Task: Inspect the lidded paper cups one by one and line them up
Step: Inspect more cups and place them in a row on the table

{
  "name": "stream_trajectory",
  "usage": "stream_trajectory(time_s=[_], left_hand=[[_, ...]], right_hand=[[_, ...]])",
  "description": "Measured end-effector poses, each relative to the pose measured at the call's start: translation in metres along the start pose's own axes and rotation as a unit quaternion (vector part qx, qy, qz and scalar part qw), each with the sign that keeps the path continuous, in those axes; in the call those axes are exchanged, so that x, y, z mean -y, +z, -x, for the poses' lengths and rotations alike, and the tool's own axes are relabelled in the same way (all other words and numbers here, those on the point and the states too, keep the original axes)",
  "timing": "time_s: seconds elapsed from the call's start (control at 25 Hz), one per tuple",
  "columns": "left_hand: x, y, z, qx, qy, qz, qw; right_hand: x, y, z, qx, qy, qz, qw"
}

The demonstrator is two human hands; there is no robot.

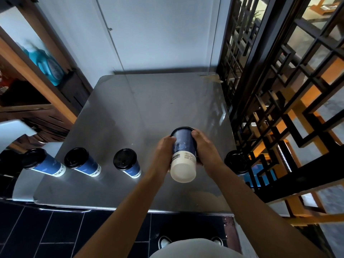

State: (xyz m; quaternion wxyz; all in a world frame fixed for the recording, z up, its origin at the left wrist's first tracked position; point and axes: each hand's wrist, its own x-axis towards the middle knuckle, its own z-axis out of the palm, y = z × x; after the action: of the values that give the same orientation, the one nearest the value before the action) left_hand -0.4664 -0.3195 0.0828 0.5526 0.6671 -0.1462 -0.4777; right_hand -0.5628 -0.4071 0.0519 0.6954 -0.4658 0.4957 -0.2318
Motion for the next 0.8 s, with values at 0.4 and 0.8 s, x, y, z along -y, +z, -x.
stream_trajectory(time_s=[0.4, 0.8], left_hand=[[-0.002, -0.003, 0.009, 0.073, -0.097, 0.234, 0.965], [0.0, 0.001, 0.01, 0.025, -0.069, 0.116, 0.991]], right_hand=[[0.001, 0.003, 0.007, 0.01, 0.007, -0.056, 0.998], [0.004, -0.001, 0.008, 0.005, -0.029, 0.007, 1.0]])
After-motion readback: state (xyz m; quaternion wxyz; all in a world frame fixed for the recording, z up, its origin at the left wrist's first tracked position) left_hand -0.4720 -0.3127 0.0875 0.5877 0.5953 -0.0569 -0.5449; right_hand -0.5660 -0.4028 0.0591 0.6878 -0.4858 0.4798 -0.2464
